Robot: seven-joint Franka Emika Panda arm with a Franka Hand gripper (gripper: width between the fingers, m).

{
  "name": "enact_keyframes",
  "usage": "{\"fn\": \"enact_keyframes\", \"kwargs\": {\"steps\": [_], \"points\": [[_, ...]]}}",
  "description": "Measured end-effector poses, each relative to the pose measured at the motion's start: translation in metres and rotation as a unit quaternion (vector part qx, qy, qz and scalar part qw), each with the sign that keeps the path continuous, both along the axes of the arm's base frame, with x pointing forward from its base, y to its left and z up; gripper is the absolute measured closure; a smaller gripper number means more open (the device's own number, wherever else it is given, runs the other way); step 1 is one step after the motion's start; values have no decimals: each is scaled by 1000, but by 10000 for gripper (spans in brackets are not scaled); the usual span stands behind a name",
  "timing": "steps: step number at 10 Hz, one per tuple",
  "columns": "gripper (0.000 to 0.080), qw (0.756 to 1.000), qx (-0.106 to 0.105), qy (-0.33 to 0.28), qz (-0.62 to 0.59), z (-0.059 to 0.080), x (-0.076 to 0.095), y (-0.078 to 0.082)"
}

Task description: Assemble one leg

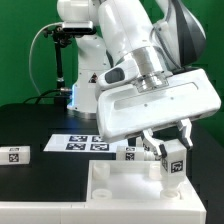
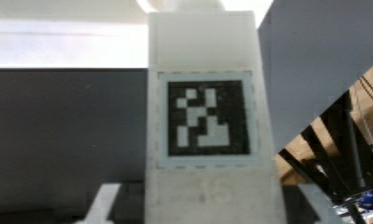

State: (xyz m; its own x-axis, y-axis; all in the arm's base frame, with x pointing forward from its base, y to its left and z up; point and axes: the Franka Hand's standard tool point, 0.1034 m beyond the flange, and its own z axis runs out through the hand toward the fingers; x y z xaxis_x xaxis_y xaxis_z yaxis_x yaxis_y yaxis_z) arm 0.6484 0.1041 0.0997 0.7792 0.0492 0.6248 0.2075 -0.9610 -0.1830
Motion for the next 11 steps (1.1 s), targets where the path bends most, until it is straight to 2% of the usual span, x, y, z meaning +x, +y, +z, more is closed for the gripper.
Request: {"fn": "enact_keyframes", "kwargs": {"steps": [3,11], "points": [[514,1000,1,4,-7,-11,-2,-5],[514,1000,-10,-10,-10,-12,-17,0]]}}
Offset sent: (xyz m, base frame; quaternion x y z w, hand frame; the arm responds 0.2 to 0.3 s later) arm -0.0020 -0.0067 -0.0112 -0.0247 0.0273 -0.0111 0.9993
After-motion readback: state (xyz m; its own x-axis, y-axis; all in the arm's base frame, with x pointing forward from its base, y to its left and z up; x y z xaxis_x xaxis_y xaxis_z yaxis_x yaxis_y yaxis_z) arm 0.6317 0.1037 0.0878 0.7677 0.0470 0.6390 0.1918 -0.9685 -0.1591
